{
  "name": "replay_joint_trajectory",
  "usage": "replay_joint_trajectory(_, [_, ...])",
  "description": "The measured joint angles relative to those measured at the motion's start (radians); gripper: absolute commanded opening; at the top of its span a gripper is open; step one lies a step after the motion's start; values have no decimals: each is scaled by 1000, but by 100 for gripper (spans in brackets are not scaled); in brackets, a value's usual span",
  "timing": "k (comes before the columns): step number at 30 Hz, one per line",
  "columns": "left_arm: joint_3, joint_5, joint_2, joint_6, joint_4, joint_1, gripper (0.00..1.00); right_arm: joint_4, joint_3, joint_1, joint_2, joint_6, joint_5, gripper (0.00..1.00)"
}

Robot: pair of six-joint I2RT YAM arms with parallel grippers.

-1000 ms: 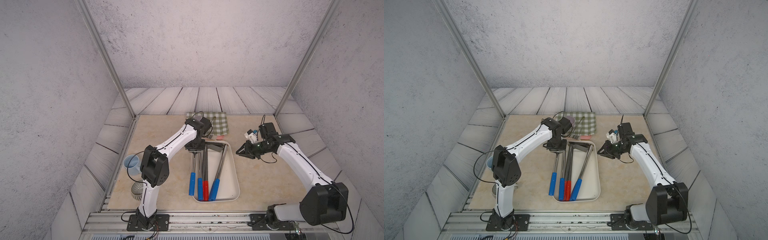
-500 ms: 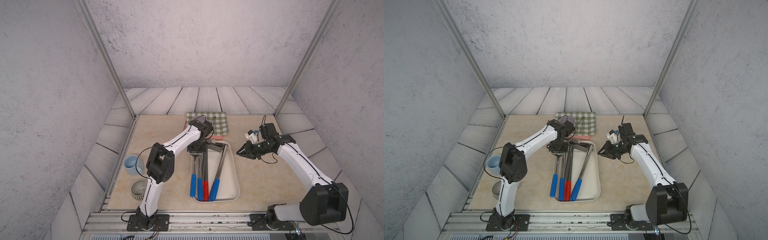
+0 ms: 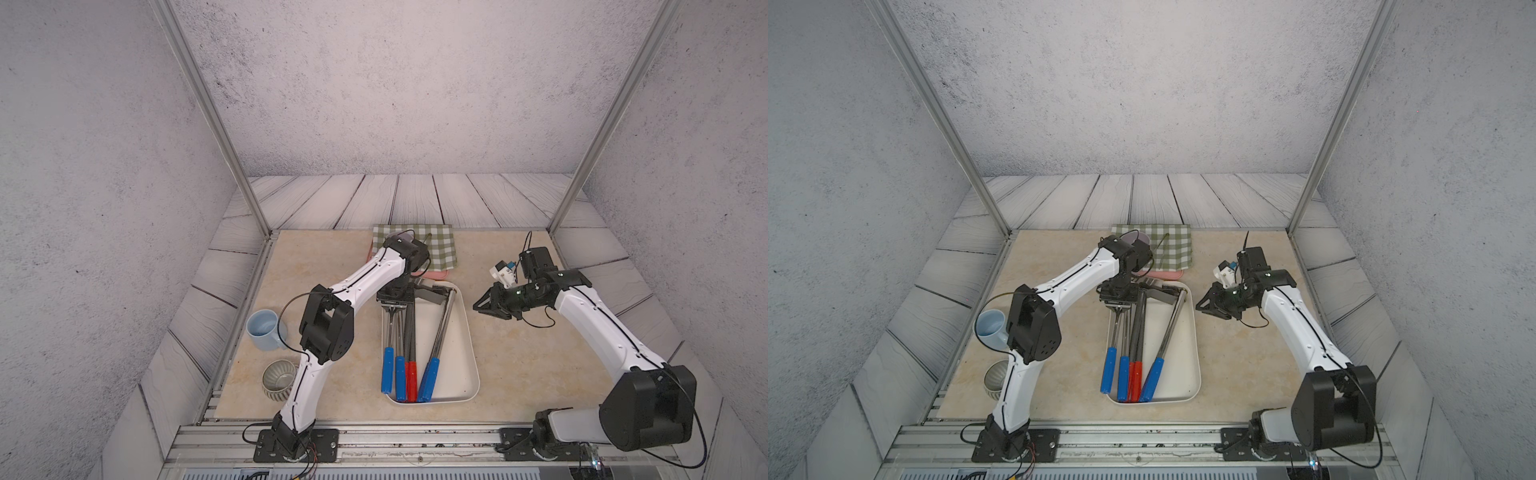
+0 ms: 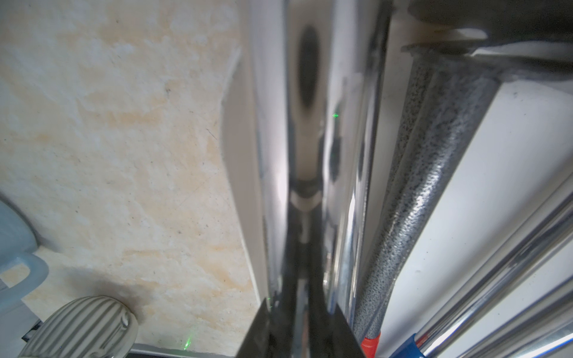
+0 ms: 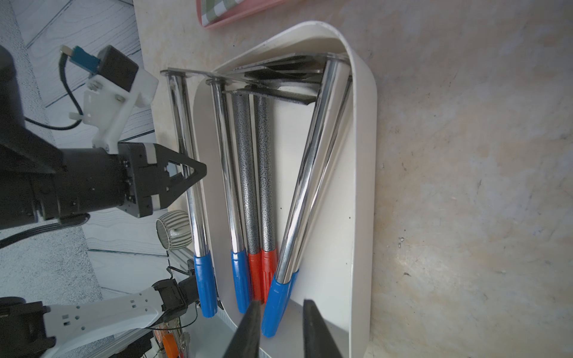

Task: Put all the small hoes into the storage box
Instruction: Place the hoe in the storage box.

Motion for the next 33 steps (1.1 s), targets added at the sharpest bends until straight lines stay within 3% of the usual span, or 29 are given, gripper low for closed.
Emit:
replay_joint_trajectory(8, [2, 31, 13, -27, 13, -14, 0, 1, -2, -1, 0, 0, -2, 26])
replay_joint_trajectory(15, [-86, 69, 10, -47, 106, -20, 0, 1, -16, -3, -5, 0, -3, 26])
replay_joint_trajectory(24, [-102, 103, 0, -48, 135, -19, 9, 2, -19, -6, -12, 0, -11, 26])
replay_joint_trajectory(33, [-111, 109, -5, -50, 143, -19, 8, 3, -19, -6, -12, 0, -18, 26])
